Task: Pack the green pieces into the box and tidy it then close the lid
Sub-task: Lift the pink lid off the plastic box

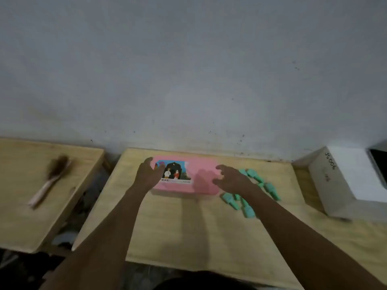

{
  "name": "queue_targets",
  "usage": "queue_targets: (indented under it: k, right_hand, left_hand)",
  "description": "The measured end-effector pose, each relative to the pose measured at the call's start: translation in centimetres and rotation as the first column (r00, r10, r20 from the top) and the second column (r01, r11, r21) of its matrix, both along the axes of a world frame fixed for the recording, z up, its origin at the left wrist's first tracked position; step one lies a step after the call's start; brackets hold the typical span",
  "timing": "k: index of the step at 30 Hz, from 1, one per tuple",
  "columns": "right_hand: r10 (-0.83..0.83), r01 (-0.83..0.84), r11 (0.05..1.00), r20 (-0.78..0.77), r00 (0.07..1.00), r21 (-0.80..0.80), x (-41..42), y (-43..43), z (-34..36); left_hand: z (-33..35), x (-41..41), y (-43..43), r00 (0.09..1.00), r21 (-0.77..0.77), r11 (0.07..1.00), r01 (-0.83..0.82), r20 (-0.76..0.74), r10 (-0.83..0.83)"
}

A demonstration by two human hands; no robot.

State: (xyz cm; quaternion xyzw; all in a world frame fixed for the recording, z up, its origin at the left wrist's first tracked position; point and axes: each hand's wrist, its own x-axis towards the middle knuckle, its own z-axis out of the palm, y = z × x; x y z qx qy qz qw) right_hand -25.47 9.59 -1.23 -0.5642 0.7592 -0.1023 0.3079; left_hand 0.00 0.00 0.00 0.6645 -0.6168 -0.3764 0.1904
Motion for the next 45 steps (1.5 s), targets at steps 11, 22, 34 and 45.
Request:
queue_targets:
  k: [11, 22, 34, 45]
  right_hand:
    - [0.331, -0.358, 0.932, -0.516, 0.790, 0.050, 1.9, 0.4, -3.7]
    - [0.454, -0.427, 0.884, -0.568, 0.687, 0.191, 2.0, -1.2, -3.7]
    - [0.516, -0.466, 0.853, -0.515, 0.684, 0.236, 0.9, -2.3, -2.7]
    - [-0.041, 0.014, 0.987, -0.165, 0.985, -0.158, 0.8, -0.1, -2.8]
  left_hand:
    - [-6.4, 2.4, -2.3, 0.994, 0.149, 0.983, -0.111, 0.010, 0.111]
    - [-7.7, 3.3, -3.0, 0.945, 0.163, 0.982, -0.091, -0.297, 0.137]
    - [-8.1, 3.3, -2.9, 0.931, 0.152, 0.986, -0.070, -0.345, 0.119]
    - [-8.6, 4.0, -3.4, 0.926, 0.148, 0.988, -0.050, -0.363, 0.102]
